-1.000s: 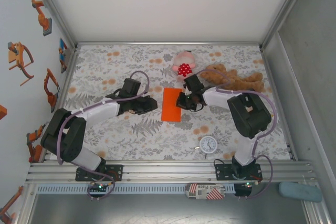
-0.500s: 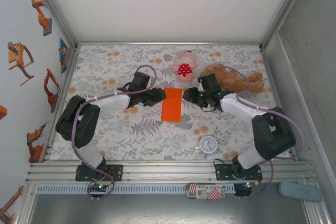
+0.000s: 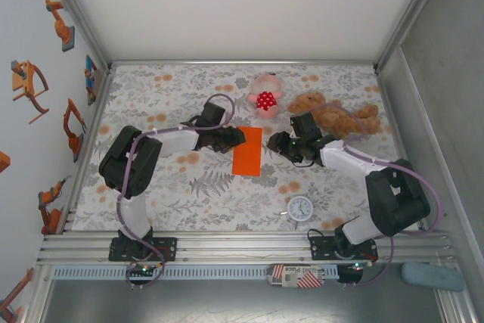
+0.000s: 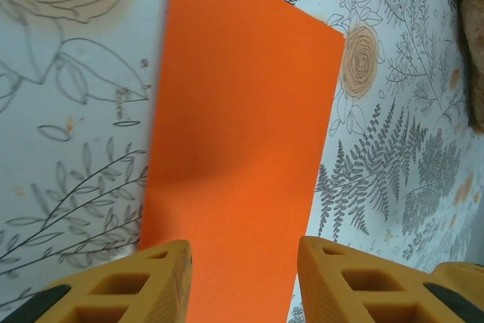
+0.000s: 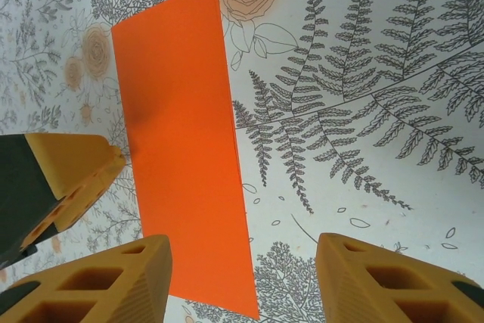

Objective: Fold a paper plane with a square sheet of paper (pick it up from the middle)
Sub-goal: Fold the triangle a second time at the center of the table.

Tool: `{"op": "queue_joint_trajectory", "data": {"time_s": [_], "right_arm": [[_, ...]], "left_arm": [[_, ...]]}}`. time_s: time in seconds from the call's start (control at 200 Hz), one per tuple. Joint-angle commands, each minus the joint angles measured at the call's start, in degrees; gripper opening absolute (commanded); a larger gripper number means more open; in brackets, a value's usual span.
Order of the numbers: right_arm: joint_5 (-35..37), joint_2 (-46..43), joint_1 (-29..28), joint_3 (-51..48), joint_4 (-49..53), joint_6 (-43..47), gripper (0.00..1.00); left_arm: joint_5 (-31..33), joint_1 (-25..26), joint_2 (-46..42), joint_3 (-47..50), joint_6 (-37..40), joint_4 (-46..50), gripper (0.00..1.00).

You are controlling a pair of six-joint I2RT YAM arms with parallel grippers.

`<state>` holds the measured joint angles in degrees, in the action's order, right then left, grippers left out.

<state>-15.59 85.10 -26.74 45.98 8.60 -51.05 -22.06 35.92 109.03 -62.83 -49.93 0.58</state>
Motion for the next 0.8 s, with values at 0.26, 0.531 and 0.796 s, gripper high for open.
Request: {"op": "queue_joint_trajectory", "data": {"time_s": [0.26, 0.531, 0.796], "right_arm": [[-3.31, 2.68, 0.29, -1.02, -5.4, -1.52, 0.49], [-7.84, 1.07, 0.2, -1.69, -1.25, -0.74, 0.48], [-11.31, -0.7, -1.33, -4.81, 1.55, -0.88, 0.46]], "left_arm": [[-6.06, -1.57, 4.65, -2.84, 1.31, -1.02, 0.39], [1.33, -0.04, 4.04, -0.64, -5.8, 6.1, 0.39], [6.67, 1.17, 1.71, 1.75, -12.95, 7.77, 0.38]]}}
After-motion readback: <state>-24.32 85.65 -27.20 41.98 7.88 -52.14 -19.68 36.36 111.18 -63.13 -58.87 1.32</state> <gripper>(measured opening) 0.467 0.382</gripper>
